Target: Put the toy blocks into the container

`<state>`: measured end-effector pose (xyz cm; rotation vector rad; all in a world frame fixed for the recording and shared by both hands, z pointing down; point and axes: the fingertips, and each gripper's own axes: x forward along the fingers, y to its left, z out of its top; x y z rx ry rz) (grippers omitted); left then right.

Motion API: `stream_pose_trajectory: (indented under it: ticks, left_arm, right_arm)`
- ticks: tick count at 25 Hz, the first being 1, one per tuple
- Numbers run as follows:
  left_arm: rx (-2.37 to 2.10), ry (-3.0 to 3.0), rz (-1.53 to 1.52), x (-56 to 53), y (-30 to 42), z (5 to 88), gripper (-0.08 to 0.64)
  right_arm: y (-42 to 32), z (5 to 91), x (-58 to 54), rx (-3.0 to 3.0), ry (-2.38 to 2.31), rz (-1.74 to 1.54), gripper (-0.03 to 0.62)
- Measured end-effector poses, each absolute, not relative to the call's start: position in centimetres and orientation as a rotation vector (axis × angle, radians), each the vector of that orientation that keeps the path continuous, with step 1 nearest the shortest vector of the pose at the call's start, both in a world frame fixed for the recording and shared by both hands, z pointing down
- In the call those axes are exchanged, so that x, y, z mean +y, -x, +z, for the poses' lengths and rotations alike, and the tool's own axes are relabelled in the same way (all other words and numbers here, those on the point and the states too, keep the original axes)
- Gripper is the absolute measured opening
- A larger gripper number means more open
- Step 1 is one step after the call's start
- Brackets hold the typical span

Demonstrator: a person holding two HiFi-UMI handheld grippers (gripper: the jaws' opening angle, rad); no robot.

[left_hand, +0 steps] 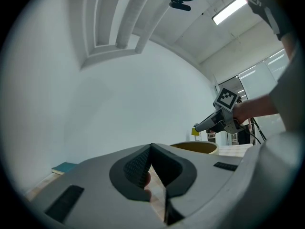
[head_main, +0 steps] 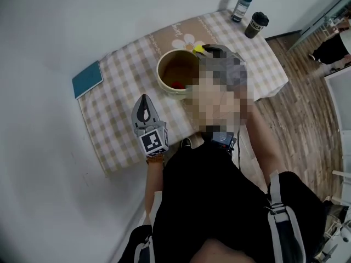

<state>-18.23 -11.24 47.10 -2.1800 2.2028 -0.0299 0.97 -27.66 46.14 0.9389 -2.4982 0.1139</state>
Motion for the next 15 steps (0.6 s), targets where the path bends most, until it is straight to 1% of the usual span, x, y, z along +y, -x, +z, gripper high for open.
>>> stream_pose_trajectory:
  ticks: [9, 15]
  left_arm:
    - [2.162, 2.190, -0.021, -10.1, 17.5, 46.3, -0.002]
    - [2.129, 2.209, -0.035, -9.8, 16.4, 46.1, -0.002]
  right_arm:
    - [2.9, 46.7, -23.4, -2.519, -0.821, 0.099, 0.132]
    - [3.6, 46.9, -22.0, -2.531, -0.801, 0.103, 0.132]
